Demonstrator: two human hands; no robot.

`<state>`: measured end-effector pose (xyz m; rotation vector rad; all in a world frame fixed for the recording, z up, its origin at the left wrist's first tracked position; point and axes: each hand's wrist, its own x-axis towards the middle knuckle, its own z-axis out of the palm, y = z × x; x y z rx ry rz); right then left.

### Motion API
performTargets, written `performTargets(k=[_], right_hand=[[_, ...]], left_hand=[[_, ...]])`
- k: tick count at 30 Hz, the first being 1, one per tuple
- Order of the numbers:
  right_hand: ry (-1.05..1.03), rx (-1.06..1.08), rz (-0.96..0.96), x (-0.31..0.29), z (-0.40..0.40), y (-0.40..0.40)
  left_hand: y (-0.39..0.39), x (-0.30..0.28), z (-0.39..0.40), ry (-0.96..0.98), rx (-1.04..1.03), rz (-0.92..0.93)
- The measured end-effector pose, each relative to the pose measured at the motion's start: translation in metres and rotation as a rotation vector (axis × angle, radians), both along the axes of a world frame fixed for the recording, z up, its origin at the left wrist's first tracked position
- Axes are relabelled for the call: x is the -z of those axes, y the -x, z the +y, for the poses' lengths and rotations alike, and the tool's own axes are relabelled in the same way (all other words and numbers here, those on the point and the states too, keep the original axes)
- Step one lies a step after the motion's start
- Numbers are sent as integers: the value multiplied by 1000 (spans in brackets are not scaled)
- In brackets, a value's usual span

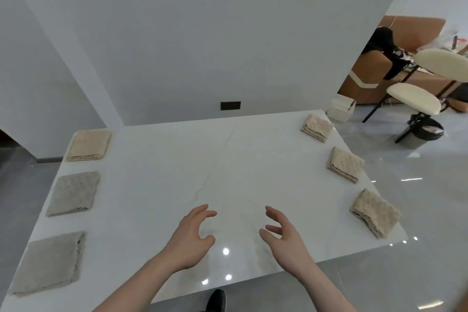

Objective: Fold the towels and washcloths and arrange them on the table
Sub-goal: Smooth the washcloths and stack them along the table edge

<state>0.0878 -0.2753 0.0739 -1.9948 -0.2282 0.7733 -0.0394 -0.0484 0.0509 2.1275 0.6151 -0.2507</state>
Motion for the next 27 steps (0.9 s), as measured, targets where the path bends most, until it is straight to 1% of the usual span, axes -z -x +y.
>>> performTargets(k=[5, 9, 12, 15, 18, 23, 27], right_hand=[[37, 99, -11, 6, -53, -20], [52, 190, -4, 13, -98, -44], [53, 217, -5, 23, -125, -73], [57, 185, 2, 31, -150, -105], [68, 115, 14, 32, -180, -140], [112, 27, 57, 34, -245, -197], [155, -25, 90, 36, -276, -238]], left_hand=[[-52, 11, -25, 31, 73, 41], [-94, 8, -65, 51, 135, 16], [-125, 3, -97, 58, 158, 9], [-151, 7, -127, 54, 141, 28], [-172, 14, -161, 61, 54, 52], [-201, 27, -248, 98, -66, 61], [-216, 31, -311, 153, -120, 55]])
